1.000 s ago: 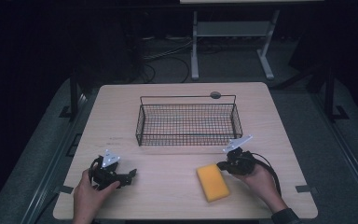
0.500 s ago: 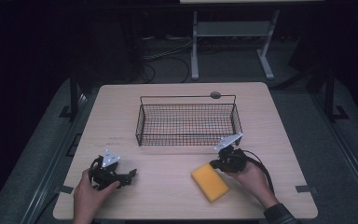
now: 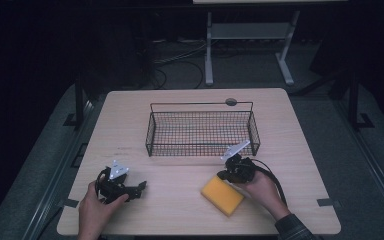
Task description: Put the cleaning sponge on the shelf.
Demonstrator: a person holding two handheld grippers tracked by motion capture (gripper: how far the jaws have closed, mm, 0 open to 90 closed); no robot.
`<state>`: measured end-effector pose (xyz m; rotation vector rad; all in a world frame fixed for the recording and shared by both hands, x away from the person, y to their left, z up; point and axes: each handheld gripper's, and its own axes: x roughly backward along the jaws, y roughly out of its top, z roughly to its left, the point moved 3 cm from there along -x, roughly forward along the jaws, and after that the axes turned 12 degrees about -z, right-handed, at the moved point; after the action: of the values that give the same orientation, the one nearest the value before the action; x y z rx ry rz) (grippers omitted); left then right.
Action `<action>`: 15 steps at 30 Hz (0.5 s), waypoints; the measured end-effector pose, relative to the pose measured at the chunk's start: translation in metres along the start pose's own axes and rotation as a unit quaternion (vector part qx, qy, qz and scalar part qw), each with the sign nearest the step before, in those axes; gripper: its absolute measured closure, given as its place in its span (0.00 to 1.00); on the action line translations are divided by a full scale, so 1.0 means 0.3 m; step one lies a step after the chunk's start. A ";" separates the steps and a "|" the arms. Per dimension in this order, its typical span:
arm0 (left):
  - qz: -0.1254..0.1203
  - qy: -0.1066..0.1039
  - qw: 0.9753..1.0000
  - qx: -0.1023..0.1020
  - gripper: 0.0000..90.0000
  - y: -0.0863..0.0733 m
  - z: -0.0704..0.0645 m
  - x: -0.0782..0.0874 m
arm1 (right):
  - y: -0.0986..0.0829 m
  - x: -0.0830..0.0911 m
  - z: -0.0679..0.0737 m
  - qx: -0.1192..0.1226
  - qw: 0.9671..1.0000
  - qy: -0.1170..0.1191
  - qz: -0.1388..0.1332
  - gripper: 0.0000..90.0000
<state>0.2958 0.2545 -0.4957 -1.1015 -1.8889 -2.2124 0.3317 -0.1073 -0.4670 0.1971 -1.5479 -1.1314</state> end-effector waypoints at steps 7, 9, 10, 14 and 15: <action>0.000 0.000 1.000 0.000 0.14 0.000 0.000 0.000 | 0.022 -0.028 0.019 0.009 1.000 0.007 0.003 1.00; 0.000 0.000 1.000 0.000 0.14 0.000 0.000 0.000 | 0.025 -0.032 0.023 0.008 1.000 0.009 0.003 1.00; 0.000 0.000 1.000 0.000 0.14 0.000 0.000 0.000 | 0.033 -0.041 0.030 0.012 1.000 0.013 0.003 1.00; 0.000 0.000 1.000 0.000 0.14 0.000 0.000 0.000 | 0.041 -0.056 0.041 0.017 1.000 0.018 0.007 1.00; 0.000 0.000 1.000 0.000 0.14 0.000 0.000 0.000 | 0.041 -0.056 0.041 0.017 1.000 0.018 0.007 1.00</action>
<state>0.2958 0.2544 -0.4957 -1.1013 -1.8893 -2.2121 0.3325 -0.0830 -0.4678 0.2279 -1.5351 -1.0843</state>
